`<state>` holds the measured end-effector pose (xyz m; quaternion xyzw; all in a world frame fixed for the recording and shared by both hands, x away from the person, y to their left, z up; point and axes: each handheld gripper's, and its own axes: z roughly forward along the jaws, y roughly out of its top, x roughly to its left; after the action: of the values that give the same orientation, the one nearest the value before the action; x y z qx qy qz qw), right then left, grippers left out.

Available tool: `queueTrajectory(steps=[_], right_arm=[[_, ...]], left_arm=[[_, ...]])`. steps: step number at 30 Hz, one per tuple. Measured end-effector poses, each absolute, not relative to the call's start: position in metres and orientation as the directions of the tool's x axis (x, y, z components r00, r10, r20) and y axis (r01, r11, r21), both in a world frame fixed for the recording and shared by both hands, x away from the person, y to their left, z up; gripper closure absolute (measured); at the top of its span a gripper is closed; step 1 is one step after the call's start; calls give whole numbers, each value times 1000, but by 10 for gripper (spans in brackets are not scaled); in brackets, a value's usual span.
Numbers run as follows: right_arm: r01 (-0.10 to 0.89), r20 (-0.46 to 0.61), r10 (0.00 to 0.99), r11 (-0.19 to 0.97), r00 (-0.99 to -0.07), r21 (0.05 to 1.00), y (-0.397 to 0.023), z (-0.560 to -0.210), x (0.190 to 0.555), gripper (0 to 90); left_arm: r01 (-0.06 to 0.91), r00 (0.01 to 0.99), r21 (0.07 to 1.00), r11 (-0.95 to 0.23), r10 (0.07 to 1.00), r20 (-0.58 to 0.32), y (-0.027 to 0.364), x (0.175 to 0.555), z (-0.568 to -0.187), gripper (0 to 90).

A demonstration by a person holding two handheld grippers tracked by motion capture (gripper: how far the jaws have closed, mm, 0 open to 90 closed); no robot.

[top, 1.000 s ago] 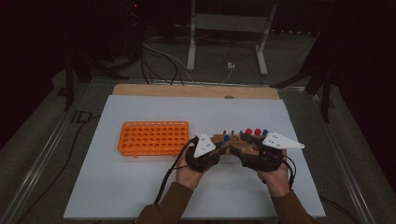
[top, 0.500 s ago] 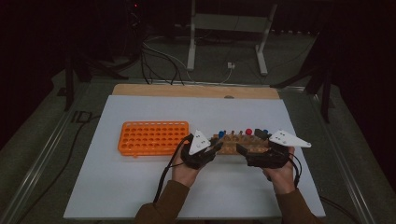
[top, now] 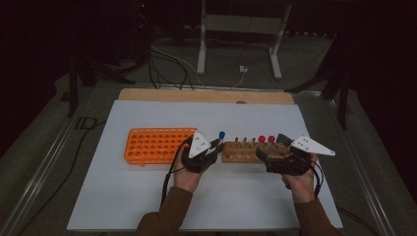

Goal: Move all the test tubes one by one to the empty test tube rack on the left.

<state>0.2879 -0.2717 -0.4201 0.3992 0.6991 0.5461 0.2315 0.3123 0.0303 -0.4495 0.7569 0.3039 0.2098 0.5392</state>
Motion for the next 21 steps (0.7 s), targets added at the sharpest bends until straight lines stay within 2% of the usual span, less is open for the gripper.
queueTrajectory(steps=[21], right_arm=[[311,122,823,69,-554,948,-278,-420,289,0]], left_arm=[[283,624,934,-217,781,-7,76,323,-465,769]])
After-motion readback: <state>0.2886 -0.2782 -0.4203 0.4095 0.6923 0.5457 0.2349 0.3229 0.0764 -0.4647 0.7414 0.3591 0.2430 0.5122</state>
